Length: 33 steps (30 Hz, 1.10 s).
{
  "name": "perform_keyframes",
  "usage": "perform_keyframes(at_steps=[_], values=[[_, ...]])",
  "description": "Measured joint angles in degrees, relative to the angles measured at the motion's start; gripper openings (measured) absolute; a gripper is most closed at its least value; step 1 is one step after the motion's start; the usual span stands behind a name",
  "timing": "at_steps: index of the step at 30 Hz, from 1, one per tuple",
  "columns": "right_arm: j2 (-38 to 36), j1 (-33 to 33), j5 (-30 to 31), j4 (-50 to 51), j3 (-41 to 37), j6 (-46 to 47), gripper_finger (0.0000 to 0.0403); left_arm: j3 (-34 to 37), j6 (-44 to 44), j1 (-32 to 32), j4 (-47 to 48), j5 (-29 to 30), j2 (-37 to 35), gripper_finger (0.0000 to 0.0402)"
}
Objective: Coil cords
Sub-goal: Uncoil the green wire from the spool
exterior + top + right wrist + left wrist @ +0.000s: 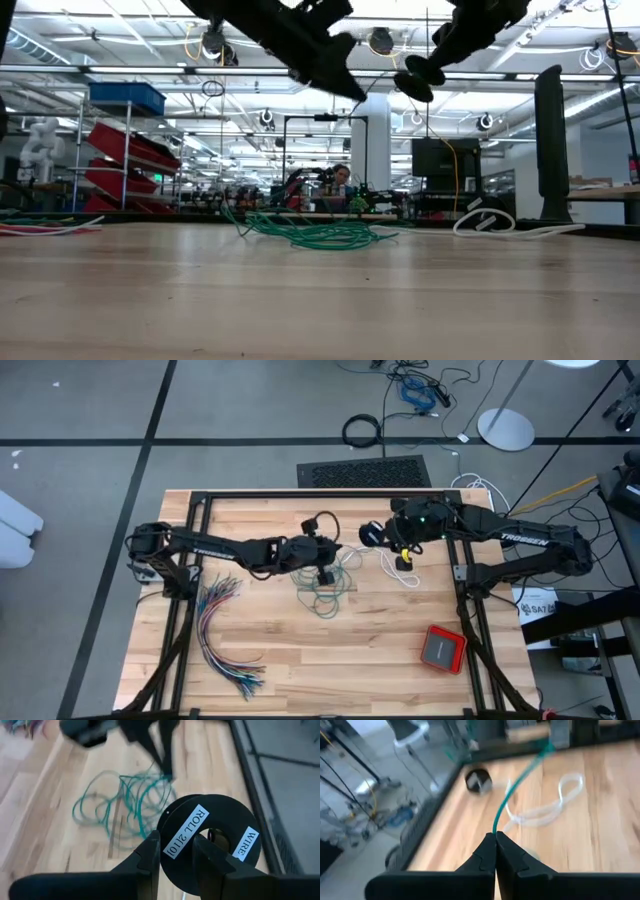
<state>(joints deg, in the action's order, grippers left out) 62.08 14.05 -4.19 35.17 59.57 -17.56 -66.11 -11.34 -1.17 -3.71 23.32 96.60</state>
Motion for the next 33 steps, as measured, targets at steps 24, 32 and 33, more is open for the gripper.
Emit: perform_keyframes(at_steps=[24, 32, 33], values=[[3.9, 0.2, -19.7, -10.7, 0.0, -3.7, 0.0078, 0.1, 3.5, -5.0, 15.2, 4.8, 2.6, 0.0005], [7.4, 0.2, -19.6, -14.6, 0.0, -5.6, 0.0078, 0.1, 5.1, -7.2, 21.5, 4.2, 3.8, 0.0013], [7.7, 0.2, -19.6, -14.7, 0.0, -6.0, 0.0078, 0.1, 5.1, -7.4, 22.1, 4.1, 3.8, 0.0014]])
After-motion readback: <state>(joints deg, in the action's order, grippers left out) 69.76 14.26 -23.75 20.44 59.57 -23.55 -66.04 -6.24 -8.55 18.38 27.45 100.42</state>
